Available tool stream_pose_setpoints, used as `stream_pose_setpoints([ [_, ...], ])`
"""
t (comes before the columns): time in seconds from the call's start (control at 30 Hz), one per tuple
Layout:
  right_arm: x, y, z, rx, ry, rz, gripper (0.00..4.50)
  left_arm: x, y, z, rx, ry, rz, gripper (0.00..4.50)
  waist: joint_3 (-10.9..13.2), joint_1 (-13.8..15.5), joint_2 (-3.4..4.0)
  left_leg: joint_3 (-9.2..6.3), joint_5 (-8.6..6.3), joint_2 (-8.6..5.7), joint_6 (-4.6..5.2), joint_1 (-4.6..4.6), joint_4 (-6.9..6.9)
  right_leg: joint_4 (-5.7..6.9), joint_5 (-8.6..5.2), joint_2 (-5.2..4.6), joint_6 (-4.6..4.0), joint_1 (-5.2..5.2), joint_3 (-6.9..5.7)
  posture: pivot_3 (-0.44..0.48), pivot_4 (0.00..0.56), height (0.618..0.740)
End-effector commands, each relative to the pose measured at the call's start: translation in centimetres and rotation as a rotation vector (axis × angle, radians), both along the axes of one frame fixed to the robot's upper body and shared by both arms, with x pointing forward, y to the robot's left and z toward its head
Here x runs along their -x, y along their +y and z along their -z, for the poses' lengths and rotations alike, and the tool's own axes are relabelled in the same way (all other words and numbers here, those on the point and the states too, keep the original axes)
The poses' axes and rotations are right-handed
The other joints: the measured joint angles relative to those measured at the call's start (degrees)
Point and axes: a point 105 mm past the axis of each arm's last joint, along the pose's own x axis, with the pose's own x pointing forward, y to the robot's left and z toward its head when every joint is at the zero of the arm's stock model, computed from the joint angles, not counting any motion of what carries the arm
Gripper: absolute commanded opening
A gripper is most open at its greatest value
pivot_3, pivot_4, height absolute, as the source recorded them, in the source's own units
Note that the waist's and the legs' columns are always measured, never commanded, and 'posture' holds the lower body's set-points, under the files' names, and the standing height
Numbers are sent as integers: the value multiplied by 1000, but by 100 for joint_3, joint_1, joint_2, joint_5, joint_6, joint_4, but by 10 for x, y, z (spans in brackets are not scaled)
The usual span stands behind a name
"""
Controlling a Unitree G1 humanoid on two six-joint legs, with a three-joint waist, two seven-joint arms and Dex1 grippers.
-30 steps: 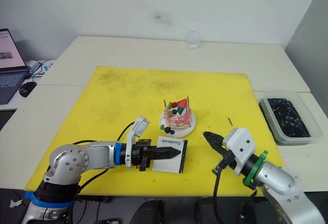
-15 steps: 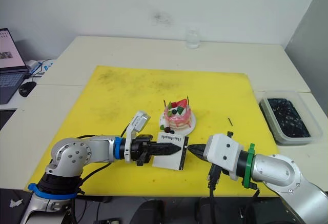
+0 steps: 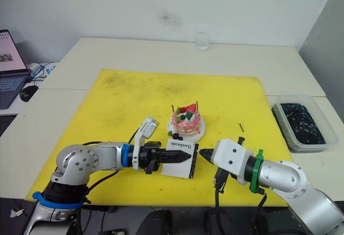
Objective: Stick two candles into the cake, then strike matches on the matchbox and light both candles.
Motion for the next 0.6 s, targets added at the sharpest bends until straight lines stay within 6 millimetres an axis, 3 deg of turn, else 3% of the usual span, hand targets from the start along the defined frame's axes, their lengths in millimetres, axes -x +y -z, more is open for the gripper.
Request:
stream_pose_setpoints([
  [0.03, 3, 4, -4, -21, -26, -16, 44, 2, -4, -8, 28, -31, 25, 0, 0, 0, 0, 0, 0, 0, 0, 0, 0, 0, 0, 0, 0, 0, 0, 0, 150, 740],
  [0.6, -3, 5, -10, -42, -49, 7, 44, 0, -7, -6, 17, -55, 8, 0, 0, -1, 0, -1, 0, 0, 0, 0, 0, 1, 0, 2, 0, 0, -1, 0, 150, 740],
])
